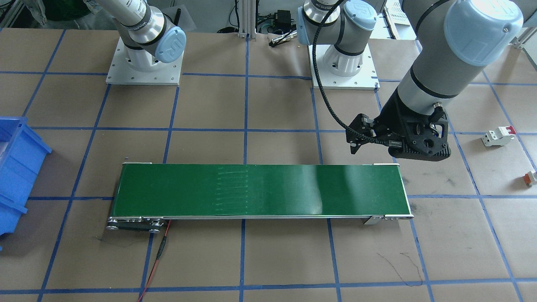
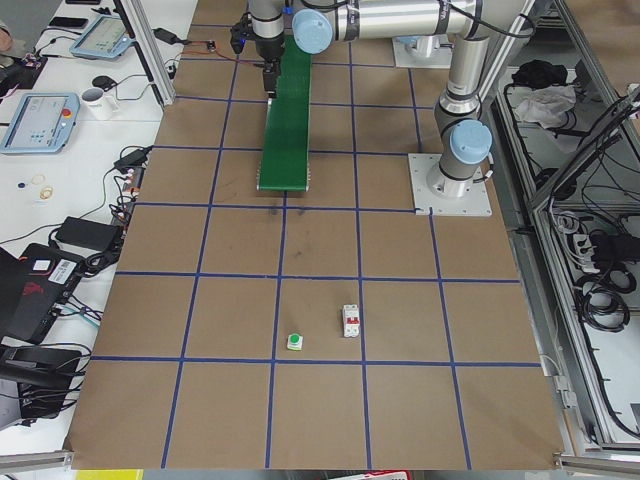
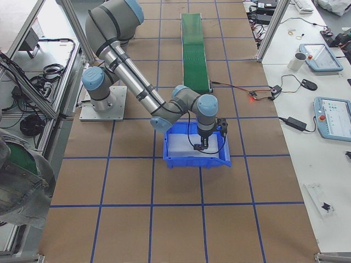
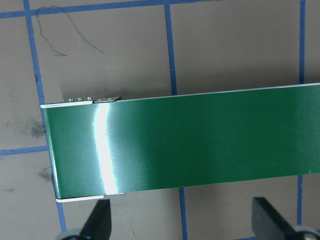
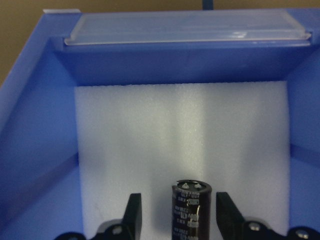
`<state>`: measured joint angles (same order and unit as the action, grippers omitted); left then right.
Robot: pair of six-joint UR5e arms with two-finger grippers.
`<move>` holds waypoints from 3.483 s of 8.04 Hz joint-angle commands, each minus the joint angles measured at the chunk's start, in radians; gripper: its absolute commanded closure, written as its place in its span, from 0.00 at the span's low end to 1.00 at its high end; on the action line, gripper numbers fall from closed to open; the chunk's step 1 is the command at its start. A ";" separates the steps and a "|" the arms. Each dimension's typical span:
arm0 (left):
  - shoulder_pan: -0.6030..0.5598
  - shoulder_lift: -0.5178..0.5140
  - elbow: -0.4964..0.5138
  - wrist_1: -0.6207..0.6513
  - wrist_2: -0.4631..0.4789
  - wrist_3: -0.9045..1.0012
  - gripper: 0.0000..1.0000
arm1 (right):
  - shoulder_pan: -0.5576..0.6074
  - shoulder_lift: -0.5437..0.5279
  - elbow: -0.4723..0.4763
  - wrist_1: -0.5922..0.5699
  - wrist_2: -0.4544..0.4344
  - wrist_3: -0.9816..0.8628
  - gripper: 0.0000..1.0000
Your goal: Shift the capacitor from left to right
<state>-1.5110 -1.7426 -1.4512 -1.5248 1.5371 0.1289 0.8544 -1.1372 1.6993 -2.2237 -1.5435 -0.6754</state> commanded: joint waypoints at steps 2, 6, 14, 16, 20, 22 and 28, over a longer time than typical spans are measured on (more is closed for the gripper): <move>0.000 0.000 0.000 0.000 0.000 0.000 0.00 | 0.000 -0.071 -0.020 0.004 0.029 -0.010 0.00; 0.000 0.000 0.000 0.000 0.000 0.000 0.00 | 0.012 -0.215 -0.059 0.185 0.026 -0.006 0.00; 0.000 0.000 0.000 0.000 0.000 0.003 0.00 | 0.427 -0.349 -0.112 0.401 0.006 0.382 0.00; 0.000 0.000 0.000 0.000 0.000 0.003 0.00 | 0.527 -0.349 -0.113 0.409 0.005 0.500 0.00; 0.002 0.000 0.000 0.000 0.000 0.005 0.00 | 0.691 -0.348 -0.112 0.411 0.008 0.675 0.00; 0.000 0.000 0.000 0.000 0.000 0.005 0.00 | 0.719 -0.348 -0.112 0.411 0.008 0.743 0.00; 0.002 0.000 0.000 0.000 0.000 0.005 0.00 | 0.716 -0.335 -0.112 0.409 0.006 0.735 0.00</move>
<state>-1.5106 -1.7426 -1.4512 -1.5248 1.5370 0.1334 1.5736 -1.4748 1.5877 -1.8147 -1.5370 0.0632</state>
